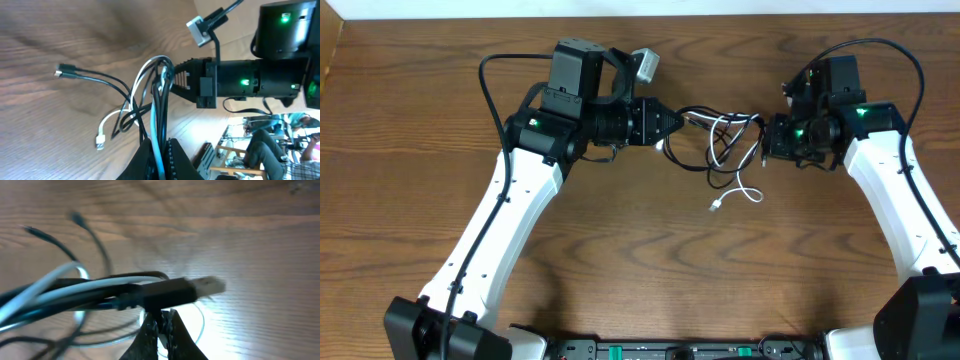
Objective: Untangle cables
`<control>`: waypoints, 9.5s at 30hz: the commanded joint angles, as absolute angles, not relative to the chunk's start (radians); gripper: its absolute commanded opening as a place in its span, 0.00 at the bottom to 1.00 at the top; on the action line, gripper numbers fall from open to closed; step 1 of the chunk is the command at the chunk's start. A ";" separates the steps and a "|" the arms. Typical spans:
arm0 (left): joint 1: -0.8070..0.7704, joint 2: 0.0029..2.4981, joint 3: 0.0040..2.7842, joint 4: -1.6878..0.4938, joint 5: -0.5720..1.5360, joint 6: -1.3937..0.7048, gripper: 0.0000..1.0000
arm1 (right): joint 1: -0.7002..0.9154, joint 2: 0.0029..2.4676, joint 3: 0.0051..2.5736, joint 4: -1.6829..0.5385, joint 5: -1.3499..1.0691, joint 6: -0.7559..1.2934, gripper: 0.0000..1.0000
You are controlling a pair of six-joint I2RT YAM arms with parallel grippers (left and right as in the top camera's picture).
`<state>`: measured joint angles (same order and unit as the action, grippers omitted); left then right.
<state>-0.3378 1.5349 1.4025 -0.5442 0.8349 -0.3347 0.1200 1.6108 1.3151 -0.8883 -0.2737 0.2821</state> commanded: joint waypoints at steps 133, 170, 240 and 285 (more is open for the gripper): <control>-0.392 1.544 1.412 -0.655 0.782 -0.239 0.31 | 0.154 1.433 1.327 -0.711 -0.734 0.171 0.01; -0.551 1.802 1.411 -0.338 0.905 -0.510 0.36 | 0.154 1.433 1.327 -0.744 -0.709 0.167 0.01; -0.515 1.811 1.408 -0.360 1.002 -0.553 0.08 | -0.265 1.431 1.327 -0.504 -1.077 0.553 0.01; -0.308 1.731 1.461 -0.642 1.086 -0.138 0.08 | -0.059 1.489 1.327 -0.823 -0.672 0.154 0.72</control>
